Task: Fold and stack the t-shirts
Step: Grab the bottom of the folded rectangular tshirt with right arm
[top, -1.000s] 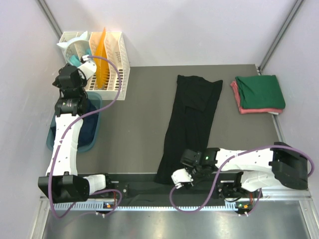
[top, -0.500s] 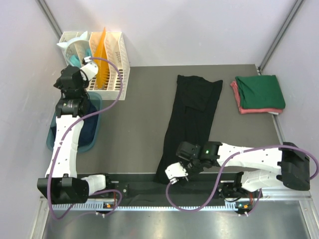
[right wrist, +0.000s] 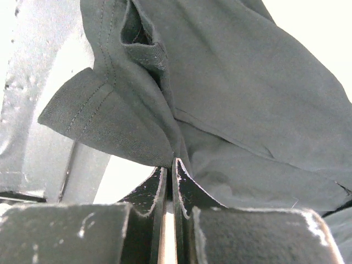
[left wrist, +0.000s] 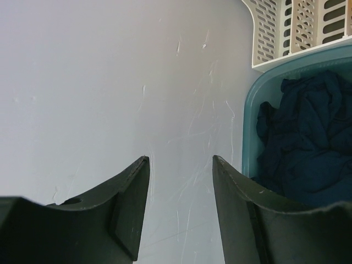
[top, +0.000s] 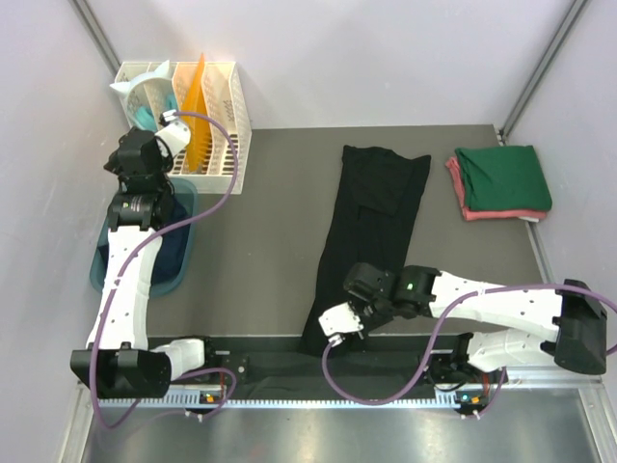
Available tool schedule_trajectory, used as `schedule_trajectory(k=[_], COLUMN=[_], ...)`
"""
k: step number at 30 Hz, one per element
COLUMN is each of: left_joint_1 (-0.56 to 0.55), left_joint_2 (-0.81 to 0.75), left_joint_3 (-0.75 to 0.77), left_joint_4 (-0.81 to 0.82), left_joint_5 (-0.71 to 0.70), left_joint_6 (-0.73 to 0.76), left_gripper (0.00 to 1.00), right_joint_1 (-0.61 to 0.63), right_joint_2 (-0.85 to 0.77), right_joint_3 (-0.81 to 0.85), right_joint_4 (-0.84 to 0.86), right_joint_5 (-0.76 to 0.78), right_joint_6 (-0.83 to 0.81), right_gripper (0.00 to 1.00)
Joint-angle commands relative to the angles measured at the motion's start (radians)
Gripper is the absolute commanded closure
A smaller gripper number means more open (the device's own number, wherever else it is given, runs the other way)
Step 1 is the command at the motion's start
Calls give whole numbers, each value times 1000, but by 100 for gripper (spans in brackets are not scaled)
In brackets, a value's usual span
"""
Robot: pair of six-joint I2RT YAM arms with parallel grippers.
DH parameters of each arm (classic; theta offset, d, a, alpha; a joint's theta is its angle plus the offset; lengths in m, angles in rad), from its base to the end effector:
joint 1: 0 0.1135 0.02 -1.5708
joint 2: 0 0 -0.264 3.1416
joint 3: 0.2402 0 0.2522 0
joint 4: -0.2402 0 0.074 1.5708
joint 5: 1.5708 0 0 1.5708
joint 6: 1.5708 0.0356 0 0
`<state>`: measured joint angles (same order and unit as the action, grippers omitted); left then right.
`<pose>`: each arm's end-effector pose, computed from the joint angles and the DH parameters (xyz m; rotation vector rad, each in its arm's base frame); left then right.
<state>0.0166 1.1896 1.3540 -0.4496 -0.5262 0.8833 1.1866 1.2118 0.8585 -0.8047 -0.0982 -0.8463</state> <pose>0.2538 0.0221 0.4283 0.4566 1.9129 1.0955 0.0799 0.2069 0.2320 -2.3463 1.4195 0.2300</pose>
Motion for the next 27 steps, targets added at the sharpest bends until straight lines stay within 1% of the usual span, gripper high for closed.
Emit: schedule_trajectory(k=[1,4,5,8,10,12,16,19,22,23,27], left_joint_1=[-6,-6,-7,-7,-7,-7,-9,-9,-9,-9,-9], left_joint_2=[-24,-21,-18,-9,-1,8,21,24,22,21,25], left_joint_3=[4,-4,-7,-10,-7,-6,-7,-10,-23,-30,-33], left_joint_4=[23,34,38,61,66,74,83,89,107,114,144], left_joint_5=[-18,-14,-14,-14,-9,-6,0,6,14,15,23], left_joint_6=[-27,-24,-17,-4,-4,-1,-6,-10,-4,3,9], left_gripper=[46,46,46,45,45,45,45,45,45,45,45], right_joint_1=[-10,-8,-8,-7,-5,-7,-5,-2,8,14,36], right_joint_2=[-11,-1,-8,-9,-11,-8,40,58,94,101,130], right_joint_3=[-22,-68,-87,-87,-63,8,157,242,309,313,275], right_joint_4=[-7,-22,-39,-68,-82,-108,-126,-126,-140,-134,-59], right_joint_5=[8,18,20,17,-7,-35,-98,-127,-178,-185,-201], right_joint_6=[-43,-71,-97,-114,-103,-70,-5,39,98,133,190], right_gripper=[99,68,53,36,31,27,26,25,22,20,19])
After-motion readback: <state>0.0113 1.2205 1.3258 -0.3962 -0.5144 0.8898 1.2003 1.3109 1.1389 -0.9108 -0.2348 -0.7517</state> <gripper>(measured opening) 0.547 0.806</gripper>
